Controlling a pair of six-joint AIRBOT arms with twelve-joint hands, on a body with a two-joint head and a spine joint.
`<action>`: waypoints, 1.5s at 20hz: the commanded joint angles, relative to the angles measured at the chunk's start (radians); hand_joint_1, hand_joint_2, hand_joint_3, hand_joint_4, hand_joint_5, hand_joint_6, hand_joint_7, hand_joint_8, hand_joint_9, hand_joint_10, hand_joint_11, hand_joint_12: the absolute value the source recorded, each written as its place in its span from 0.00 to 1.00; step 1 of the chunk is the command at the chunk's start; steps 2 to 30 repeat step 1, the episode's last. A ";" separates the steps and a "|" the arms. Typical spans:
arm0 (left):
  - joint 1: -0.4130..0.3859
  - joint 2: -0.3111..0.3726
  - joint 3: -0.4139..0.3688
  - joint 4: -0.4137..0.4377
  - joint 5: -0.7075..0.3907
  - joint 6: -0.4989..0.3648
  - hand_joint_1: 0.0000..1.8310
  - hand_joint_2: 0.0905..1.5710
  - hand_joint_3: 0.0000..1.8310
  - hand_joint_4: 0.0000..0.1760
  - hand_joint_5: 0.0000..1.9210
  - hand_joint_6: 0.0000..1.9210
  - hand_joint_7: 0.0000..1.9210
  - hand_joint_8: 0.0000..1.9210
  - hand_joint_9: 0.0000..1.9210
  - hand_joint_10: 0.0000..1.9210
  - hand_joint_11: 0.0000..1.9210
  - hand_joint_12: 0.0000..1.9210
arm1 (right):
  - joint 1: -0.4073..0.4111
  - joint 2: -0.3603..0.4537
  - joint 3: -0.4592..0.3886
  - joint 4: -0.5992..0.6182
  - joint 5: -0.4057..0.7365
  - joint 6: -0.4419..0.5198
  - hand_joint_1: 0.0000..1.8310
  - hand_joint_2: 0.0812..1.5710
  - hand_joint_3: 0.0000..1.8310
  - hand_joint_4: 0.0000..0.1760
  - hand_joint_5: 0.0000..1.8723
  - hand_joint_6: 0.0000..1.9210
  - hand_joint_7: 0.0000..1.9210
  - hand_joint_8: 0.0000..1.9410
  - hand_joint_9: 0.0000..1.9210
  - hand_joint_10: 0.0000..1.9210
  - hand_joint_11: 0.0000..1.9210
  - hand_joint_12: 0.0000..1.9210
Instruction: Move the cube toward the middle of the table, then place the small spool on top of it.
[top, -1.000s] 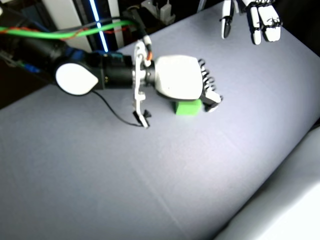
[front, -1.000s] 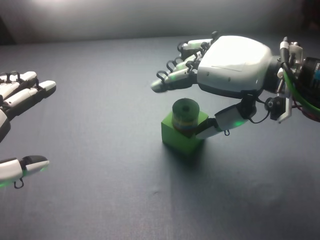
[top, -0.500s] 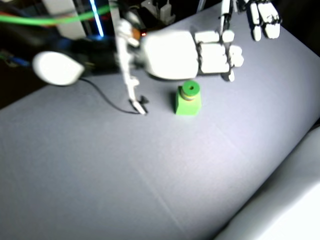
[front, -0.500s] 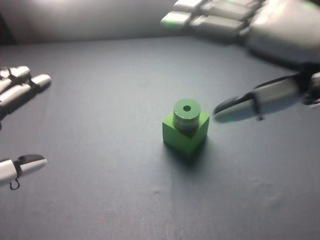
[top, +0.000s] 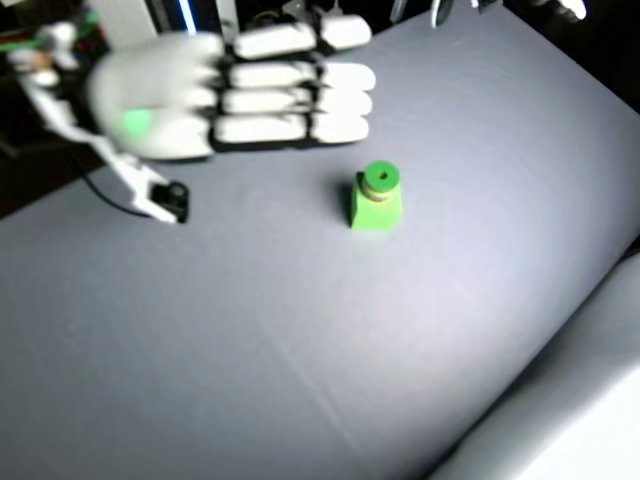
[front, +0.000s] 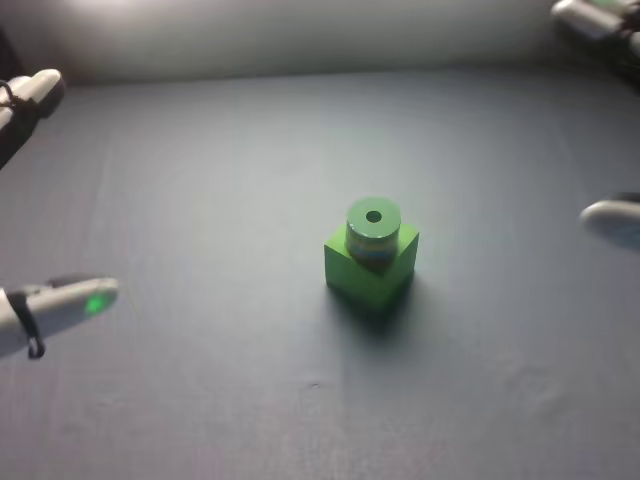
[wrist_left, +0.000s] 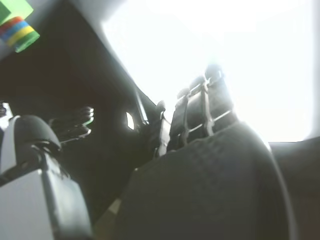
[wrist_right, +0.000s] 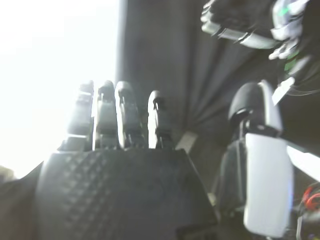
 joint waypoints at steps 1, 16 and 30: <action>-0.019 0.002 0.005 0.022 -0.128 -0.016 0.05 0.74 0.02 0.50 0.10 0.01 0.01 0.00 0.03 0.00 0.00 0.08 | -0.005 0.010 -0.007 0.036 0.199 0.002 0.24 0.79 0.00 0.16 0.05 0.01 0.17 0.02 0.16 0.01 0.00 0.30; -0.019 0.002 0.005 0.022 -0.128 -0.016 0.05 0.74 0.02 0.50 0.10 0.01 0.01 0.00 0.03 0.00 0.00 0.08 | -0.005 0.010 -0.007 0.036 0.199 0.002 0.24 0.79 0.00 0.16 0.05 0.01 0.17 0.02 0.16 0.01 0.00 0.30; -0.019 0.002 0.005 0.022 -0.128 -0.016 0.05 0.74 0.02 0.50 0.10 0.01 0.01 0.00 0.03 0.00 0.00 0.08 | -0.005 0.010 -0.007 0.036 0.199 0.002 0.24 0.79 0.00 0.16 0.05 0.01 0.17 0.02 0.16 0.01 0.00 0.30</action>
